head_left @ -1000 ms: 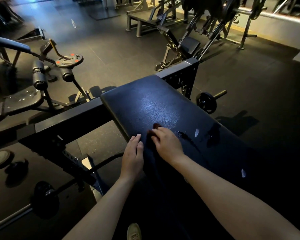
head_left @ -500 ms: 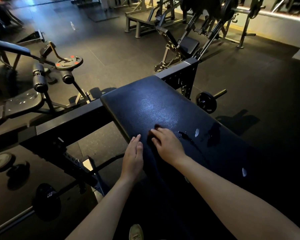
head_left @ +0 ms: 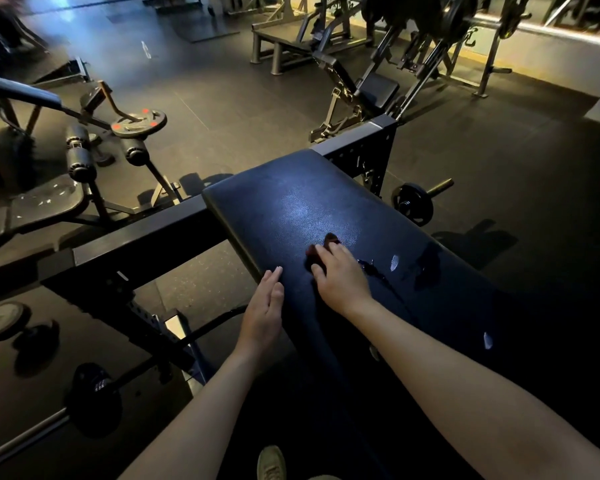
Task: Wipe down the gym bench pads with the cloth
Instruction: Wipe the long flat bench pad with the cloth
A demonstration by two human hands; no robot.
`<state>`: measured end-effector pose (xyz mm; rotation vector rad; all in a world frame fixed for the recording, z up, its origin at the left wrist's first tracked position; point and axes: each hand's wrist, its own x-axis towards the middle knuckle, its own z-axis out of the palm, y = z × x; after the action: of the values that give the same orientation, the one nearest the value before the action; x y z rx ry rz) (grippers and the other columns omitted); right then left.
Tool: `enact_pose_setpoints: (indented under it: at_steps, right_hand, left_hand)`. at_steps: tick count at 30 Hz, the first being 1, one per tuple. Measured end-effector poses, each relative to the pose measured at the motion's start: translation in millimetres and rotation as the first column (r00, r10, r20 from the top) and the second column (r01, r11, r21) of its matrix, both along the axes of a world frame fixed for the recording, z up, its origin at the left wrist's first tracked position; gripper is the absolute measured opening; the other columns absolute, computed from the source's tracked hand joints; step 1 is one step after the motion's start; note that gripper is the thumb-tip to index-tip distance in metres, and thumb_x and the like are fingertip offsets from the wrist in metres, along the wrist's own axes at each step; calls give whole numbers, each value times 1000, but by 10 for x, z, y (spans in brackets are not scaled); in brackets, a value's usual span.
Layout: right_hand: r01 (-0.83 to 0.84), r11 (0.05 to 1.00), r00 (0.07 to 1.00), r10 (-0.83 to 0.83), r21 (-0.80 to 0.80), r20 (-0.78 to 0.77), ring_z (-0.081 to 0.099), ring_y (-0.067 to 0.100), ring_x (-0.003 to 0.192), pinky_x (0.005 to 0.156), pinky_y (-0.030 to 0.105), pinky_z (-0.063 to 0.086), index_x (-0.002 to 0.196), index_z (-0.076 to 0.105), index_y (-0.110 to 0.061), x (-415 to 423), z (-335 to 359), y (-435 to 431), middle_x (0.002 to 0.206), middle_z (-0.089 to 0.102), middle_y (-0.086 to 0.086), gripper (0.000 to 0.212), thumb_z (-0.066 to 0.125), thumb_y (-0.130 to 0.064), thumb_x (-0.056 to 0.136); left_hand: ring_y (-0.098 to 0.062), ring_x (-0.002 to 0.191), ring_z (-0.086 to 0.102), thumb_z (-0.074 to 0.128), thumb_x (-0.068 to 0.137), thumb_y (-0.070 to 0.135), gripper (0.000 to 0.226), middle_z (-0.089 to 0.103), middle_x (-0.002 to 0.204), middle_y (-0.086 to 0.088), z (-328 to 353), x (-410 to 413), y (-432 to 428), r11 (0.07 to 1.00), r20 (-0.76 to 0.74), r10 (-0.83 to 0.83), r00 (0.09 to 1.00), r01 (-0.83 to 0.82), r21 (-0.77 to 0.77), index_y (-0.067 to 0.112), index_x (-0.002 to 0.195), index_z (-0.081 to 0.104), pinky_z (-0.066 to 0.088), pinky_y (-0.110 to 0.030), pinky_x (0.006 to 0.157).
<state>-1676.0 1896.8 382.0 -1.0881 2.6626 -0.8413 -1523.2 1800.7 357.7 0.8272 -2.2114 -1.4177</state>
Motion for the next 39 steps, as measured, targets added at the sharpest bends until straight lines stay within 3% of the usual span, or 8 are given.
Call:
enact_pose_setpoints:
  at_steps: [3,6,10,13,16,23,31,39]
  right_hand:
    - [-97,995,995,97,-24,-9,34,28,142,117,35,25,145,51,-17,199,12,-18,149,46,7,45,52,-22,100]
    - [-187,978,982,187,-94,-11,43,27,137,115,34,30,139,59,-17,459,-2,43,145,53,8,43,59,-18,96]
    - [-321,936,947,322,-144,-12,52,28,127,112,34,36,131,64,-11,570,-35,123,135,61,10,40,60,-12,91]
    - [-141,966,989,146,-216,7,52,29,128,113,42,37,132,63,-11,277,-24,92,135,60,12,40,55,-16,93]
    - [81,982,996,-72,-172,61,39,28,139,118,41,28,144,50,-12,34,4,55,144,51,9,46,53,-24,100]
    - [-161,980,987,156,-119,-48,39,24,139,115,41,35,143,53,-23,434,-139,-26,145,50,4,46,55,-24,98]
    - [145,985,985,-153,-99,-80,38,28,141,119,39,29,139,56,-7,90,-59,4,145,50,11,41,56,-15,99]
    - [33,994,992,-44,-102,-115,51,26,130,110,38,42,134,61,-8,370,-87,99,135,58,8,38,58,-17,97]
  left_hand:
    - [-2,142,39,34,108,38,45,46,152,10,-1,13,-34,980,-105,47,993,-25,195,22,148,46,25,-28,122]
    - [-4,137,46,33,105,44,47,53,147,7,-13,25,-45,965,-130,78,988,-41,261,26,146,50,32,-38,120]
    - [-4,145,35,36,101,45,53,46,154,3,-48,27,-43,997,-71,17,997,-12,83,21,146,49,21,-18,120]
    - [-7,146,31,43,108,25,41,43,151,8,-70,7,-41,996,-1,1,1000,-1,-94,14,147,48,13,-3,111]
    - [-4,147,25,44,107,22,42,42,154,6,-117,13,-44,973,46,-34,998,44,-228,17,149,47,9,-7,115]
    - [-18,134,44,34,101,34,51,57,142,-6,-25,-133,-128,931,33,-23,999,33,-363,9,140,56,23,-30,119]
    - [-20,134,38,26,100,44,59,48,153,2,-116,-167,-278,831,146,-82,986,148,-536,17,143,56,22,-32,119]
    - [-22,136,41,17,97,50,67,49,152,2,106,-513,-189,839,218,-126,968,221,-497,21,145,52,24,-41,116]
